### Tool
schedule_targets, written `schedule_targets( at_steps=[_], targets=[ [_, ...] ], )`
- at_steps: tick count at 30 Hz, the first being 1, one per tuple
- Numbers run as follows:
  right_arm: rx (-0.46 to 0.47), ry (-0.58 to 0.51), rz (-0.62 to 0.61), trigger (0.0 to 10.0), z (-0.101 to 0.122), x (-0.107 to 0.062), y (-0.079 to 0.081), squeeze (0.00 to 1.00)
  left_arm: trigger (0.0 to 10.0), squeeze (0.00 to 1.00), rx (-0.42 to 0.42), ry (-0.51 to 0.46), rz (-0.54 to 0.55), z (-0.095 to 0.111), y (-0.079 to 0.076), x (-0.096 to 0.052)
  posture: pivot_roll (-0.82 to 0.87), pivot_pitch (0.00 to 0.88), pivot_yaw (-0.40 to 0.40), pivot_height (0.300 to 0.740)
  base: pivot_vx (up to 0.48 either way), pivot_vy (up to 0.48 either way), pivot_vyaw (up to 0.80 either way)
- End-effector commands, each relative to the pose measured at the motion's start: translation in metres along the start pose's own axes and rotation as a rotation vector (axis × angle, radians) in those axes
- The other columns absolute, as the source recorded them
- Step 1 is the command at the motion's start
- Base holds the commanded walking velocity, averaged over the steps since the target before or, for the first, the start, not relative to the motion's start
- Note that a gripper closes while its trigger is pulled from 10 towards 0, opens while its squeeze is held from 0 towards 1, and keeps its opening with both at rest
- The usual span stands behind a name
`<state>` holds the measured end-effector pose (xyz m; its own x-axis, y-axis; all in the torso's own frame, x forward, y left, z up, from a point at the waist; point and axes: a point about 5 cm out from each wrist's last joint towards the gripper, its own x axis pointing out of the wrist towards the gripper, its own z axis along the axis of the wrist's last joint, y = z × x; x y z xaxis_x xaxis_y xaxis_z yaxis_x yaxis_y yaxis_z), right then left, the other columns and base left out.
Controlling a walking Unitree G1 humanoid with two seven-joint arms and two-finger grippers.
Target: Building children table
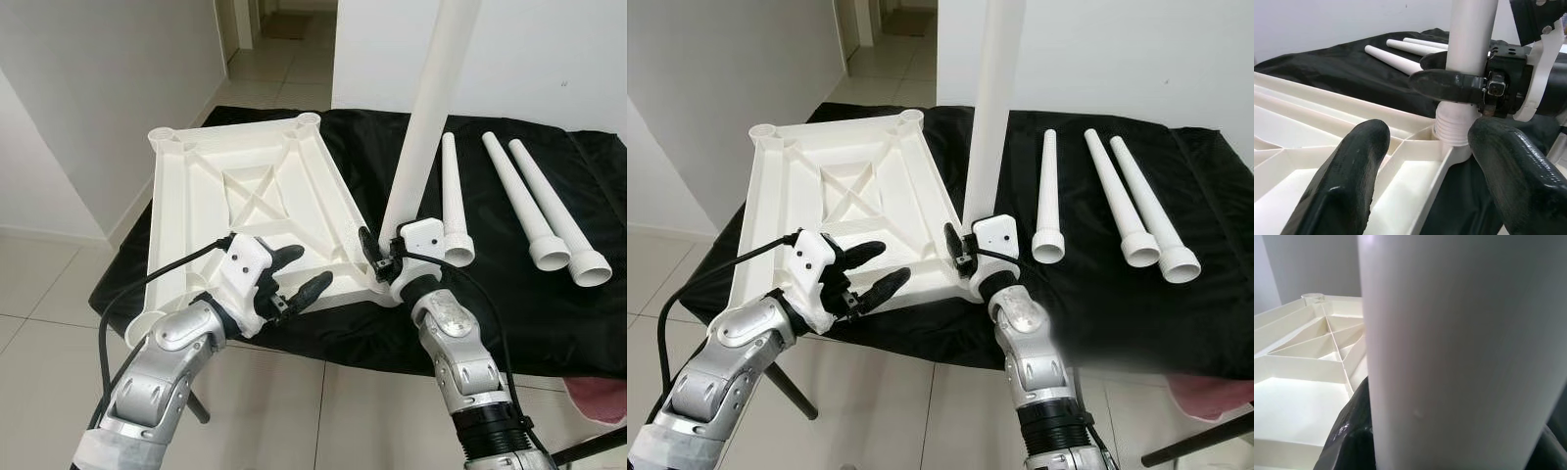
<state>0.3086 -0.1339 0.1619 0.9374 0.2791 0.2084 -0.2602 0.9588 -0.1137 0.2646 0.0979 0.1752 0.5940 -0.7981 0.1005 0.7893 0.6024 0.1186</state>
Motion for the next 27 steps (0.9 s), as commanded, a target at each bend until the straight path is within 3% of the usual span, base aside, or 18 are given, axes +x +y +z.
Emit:
schedule_targets(
  at_steps=[1, 13, 20, 27],
  targets=[
    [0.021, 0.031, -0.015, 10.0, -0.009, -0.004, -0.003, 0.0, 10.0, 0.0, 0.007, 0.002, 0.122, 0.001, 0.007, -0.003, -0.02, 0.026, 0.034, 0.74, 0.0, 0.0, 0.0],
    [0.058, 0.047, -0.04, 10.0, -0.019, -0.007, -0.008, 0.0, 10.0, 0.0, -0.004, 0.005, 0.093, 0.001, 0.003, 0.0, -0.04, 0.027, 0.062, 0.74, 0.0, 0.0, 0.0],
    [0.044, 0.046, -0.004, 10.0, -0.022, 0.0, -0.004, 0.0, 10.0, 0.0, -0.008, 0.008, 0.083, 0.0, 0.002, 0.001, -0.04, 0.03, 0.081, 0.74, 0.0, 0.0, 0.0],
    [0.108, 0.079, -0.012, 10.0, -0.026, 0.006, -0.001, 0.0, 10.0, 0.0, -0.008, 0.008, 0.082, 0.001, 0.003, 0.002, -0.03, 0.033, 0.085, 0.74, 0.0, 0.0, 0.0]
  ],
)
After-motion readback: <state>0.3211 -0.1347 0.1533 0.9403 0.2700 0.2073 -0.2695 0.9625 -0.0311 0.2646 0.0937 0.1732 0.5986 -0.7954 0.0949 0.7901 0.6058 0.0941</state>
